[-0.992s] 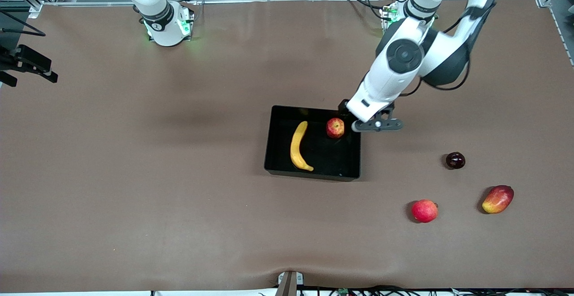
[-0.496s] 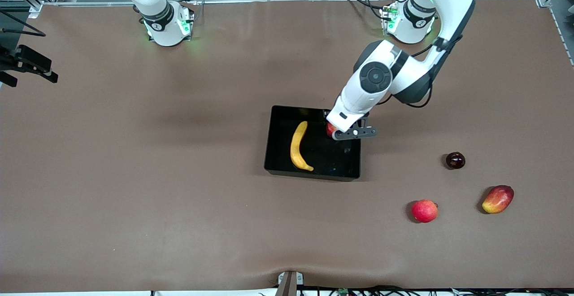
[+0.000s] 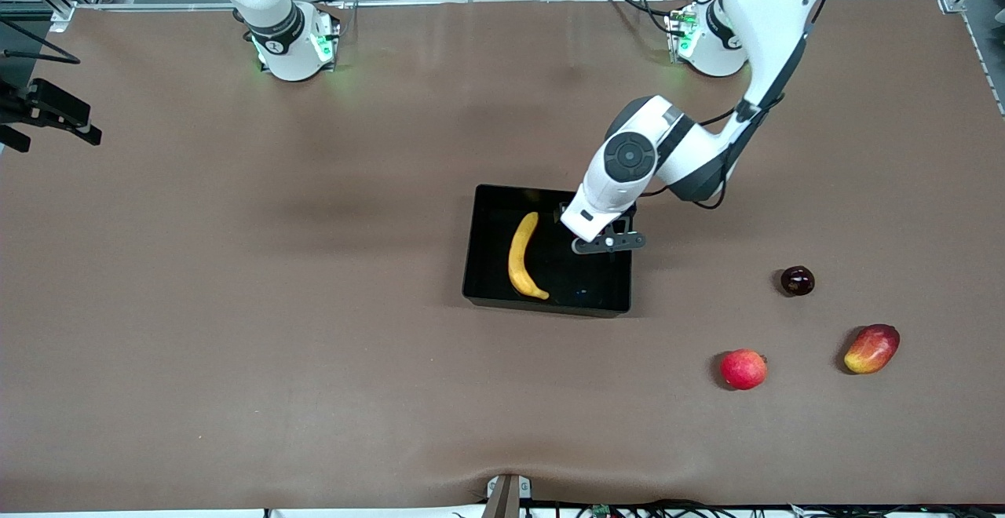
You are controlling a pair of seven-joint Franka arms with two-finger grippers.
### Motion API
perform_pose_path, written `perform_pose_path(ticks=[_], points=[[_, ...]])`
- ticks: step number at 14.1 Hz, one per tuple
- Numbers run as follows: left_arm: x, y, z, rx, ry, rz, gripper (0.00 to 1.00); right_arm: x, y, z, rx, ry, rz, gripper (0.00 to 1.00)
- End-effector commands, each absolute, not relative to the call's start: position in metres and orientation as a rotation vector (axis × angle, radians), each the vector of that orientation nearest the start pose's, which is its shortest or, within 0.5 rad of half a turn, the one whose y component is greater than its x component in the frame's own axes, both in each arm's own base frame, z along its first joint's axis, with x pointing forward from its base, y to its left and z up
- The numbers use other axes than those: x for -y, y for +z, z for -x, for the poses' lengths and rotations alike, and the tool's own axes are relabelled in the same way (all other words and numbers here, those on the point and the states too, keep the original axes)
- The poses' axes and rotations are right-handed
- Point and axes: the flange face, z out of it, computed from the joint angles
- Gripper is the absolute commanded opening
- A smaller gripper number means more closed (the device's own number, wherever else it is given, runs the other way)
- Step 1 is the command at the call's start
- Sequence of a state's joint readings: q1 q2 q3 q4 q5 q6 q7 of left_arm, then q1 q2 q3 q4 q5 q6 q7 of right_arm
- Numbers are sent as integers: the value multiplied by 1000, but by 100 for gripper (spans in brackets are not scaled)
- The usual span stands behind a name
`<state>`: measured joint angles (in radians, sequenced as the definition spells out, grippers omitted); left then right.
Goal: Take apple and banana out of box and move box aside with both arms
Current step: 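Close the left gripper on the red apple and lift it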
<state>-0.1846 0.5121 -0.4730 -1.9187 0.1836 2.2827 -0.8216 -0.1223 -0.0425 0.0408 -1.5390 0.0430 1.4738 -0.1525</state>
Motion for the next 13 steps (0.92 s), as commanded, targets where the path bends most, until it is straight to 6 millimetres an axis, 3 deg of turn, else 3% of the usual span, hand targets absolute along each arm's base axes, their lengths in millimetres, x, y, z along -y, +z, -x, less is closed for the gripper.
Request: perform_pose_path(ticks=[1,4,8,10,13], points=[[372,228,-495,102,179,3133,100,39,655,-529,107,32,3082,100],[369,213,-490,57,198,3100,91,38,655,-530,107,32,3080,100],[371,216,-487,3,198,3051,5,38,655,-530,107,32,3080,100],[380,238,-492,-9,153,3059,0,38,655,-530,107,32,3080,100],[383,305,-526,40,132,3011,0,38,654,-530,107,34,3080,100]])
